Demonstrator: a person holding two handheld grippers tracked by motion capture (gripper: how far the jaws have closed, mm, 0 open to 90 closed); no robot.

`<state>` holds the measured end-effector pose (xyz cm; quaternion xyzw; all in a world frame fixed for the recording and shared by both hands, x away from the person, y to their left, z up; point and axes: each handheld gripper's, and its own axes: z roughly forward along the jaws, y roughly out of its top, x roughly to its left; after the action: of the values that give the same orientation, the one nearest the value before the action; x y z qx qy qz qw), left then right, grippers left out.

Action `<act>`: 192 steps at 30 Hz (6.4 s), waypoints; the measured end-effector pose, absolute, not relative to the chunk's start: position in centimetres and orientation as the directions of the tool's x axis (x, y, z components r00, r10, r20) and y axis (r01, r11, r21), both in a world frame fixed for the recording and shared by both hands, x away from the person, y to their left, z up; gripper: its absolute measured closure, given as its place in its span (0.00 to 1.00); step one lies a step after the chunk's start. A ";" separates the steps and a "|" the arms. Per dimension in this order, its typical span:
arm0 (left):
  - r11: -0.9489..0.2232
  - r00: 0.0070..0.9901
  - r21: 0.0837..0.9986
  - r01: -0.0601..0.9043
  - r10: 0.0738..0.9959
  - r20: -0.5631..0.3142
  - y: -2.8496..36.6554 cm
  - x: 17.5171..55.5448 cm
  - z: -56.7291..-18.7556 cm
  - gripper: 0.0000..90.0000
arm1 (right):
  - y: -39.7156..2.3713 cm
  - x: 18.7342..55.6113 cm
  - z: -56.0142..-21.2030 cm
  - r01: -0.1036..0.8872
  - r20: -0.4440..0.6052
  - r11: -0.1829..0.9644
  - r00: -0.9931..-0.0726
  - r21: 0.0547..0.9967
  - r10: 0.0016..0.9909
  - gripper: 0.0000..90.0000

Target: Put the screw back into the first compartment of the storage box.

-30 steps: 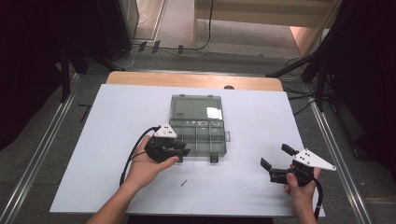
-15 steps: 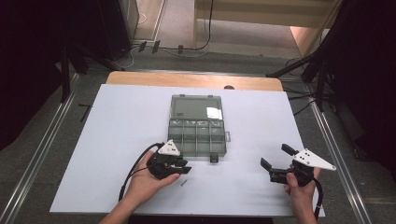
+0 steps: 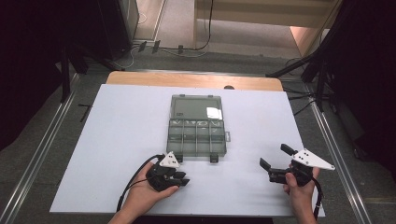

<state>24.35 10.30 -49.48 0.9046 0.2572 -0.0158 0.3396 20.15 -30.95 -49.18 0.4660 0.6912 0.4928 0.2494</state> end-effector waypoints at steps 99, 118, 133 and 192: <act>-0.546 0.832 0.711 0.444 0.545 -0.101 10.9 34.1 -43.4 0.98 | -31.1 20.2 -49.2 0.397 0.119 0.073 -0.439 0.915 0.891 0.00; -0.512 0.791 0.695 0.505 0.597 -0.135 10.5 37.6 -44.5 0.98 | -31.2 20.2 -49.3 0.401 0.125 0.070 -0.438 0.913 0.890 0.00; -0.517 0.765 0.662 0.542 0.630 -0.134 10.6 39.1 -45.8 0.98 | -31.2 20.3 -49.4 0.405 0.126 0.070 -0.436 0.911 0.891 0.00; -0.391 0.756 0.736 0.553 0.606 -0.246 13.5 40.1 -45.7 0.00 | -28.5 22.3 -47.5 0.417 0.152 0.064 -0.464 0.907 0.873 0.12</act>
<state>40.07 13.46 -45.69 0.8335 0.3477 0.0309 0.4284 22.34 -28.48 -47.53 0.4651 0.6930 0.5019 0.2271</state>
